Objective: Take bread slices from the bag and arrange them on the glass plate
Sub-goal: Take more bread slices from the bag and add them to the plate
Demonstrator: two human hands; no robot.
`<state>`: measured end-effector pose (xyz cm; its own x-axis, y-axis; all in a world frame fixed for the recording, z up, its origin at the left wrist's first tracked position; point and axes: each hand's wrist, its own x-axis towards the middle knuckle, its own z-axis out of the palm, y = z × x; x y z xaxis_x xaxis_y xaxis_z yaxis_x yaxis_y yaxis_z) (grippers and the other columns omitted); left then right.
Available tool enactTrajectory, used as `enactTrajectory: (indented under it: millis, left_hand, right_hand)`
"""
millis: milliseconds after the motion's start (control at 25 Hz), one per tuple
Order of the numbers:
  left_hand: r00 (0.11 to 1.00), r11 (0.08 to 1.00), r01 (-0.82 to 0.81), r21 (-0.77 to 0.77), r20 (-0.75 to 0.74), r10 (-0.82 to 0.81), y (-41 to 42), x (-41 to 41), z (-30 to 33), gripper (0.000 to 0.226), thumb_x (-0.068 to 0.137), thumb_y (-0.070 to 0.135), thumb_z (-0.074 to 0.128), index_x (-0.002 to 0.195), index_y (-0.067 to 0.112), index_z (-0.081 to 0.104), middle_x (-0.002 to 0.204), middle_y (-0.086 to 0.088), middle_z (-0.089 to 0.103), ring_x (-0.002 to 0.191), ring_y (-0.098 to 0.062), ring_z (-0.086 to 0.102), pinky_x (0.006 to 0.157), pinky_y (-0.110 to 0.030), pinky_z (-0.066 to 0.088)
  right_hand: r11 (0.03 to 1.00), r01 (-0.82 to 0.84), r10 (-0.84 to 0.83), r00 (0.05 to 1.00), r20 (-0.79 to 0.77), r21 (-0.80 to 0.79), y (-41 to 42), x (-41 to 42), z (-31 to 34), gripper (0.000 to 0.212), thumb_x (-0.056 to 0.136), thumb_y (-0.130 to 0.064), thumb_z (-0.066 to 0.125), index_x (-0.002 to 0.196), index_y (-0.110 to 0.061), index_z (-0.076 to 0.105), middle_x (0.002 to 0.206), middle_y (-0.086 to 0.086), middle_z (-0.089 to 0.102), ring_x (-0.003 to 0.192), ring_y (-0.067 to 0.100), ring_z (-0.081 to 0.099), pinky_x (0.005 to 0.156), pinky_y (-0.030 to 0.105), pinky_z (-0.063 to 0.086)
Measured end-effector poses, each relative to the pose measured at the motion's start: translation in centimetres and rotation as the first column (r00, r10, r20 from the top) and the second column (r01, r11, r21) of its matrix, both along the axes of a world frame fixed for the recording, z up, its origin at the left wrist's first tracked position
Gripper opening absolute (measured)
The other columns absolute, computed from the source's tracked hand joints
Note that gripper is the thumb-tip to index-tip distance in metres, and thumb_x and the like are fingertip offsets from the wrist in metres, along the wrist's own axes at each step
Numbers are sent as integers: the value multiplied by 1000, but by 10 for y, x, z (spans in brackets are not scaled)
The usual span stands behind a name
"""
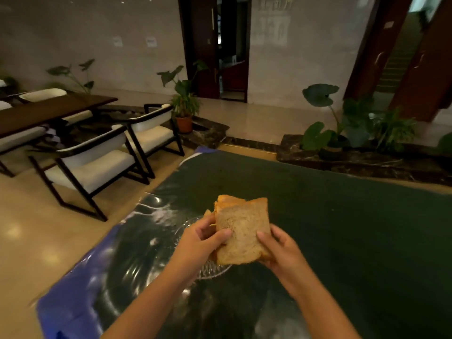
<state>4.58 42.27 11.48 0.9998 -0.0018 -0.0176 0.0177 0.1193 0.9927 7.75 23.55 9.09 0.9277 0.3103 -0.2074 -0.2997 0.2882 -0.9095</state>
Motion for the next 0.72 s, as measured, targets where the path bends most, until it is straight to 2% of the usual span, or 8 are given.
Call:
enactTrajectory:
  millis: [120,200,320,400,480,600,720]
  left_hand:
    - [991,995,-78,57,-107,84,29,14,-33,37,68,26,72,104,22,66,96,0,75,87,-21,71,63,-27,58]
    - [979,986,-114,118,-158,132,48,22,-58,29,76,17,70,104,21,67,96,-1,75,88,-20,71,66,-29,58]
    - [960,976,-130,174,-226,168,68,34,-93,24,81,10,66,104,17,66,99,-3,74,88,-18,70,67,-29,59]
    - [941,966,-132,221,-278,192,79,43,-113,23,81,10,66,103,17,66,97,-2,74,87,-17,71,71,-36,60]
    - [935,960,-122,253,-295,197,97,55,-132,25,79,10,68,103,19,66,96,0,73,88,-17,70,78,-42,58]
    - [934,954,-81,290,-311,174,127,79,-159,38,74,9,74,107,22,60,100,0,69,93,-18,66,85,-42,55]
    - [931,950,-6,312,-346,119,147,98,-179,40,73,6,74,106,21,58,101,-4,68,95,-19,64,89,-41,52]
  right_hand:
    - [990,115,-114,993,11,-82,29,18,-36,46,63,-29,74,106,-21,61,99,3,72,90,21,69,69,33,59]
    - [978,161,-165,986,-23,-130,48,23,-60,39,71,-19,72,108,-19,60,101,3,69,91,20,68,71,36,59]
    - [962,194,-215,972,-95,-192,70,28,-89,27,77,-9,68,100,-23,61,95,-1,69,84,14,69,58,26,57]
    - [948,223,-257,957,-134,-227,86,34,-106,26,77,-5,67,96,-23,61,90,-2,70,79,12,68,52,20,55]
    - [927,263,-309,940,-147,-268,104,38,-123,27,76,-2,67,92,-23,61,86,-3,70,76,9,67,49,16,53]
    - [874,344,-412,899,-149,-344,135,41,-148,30,74,2,69,87,-23,62,81,-5,69,75,7,64,46,12,49]
    - [821,433,-517,840,-163,-371,158,42,-167,31,71,8,70,85,-18,65,73,-8,69,71,6,63,45,10,48]
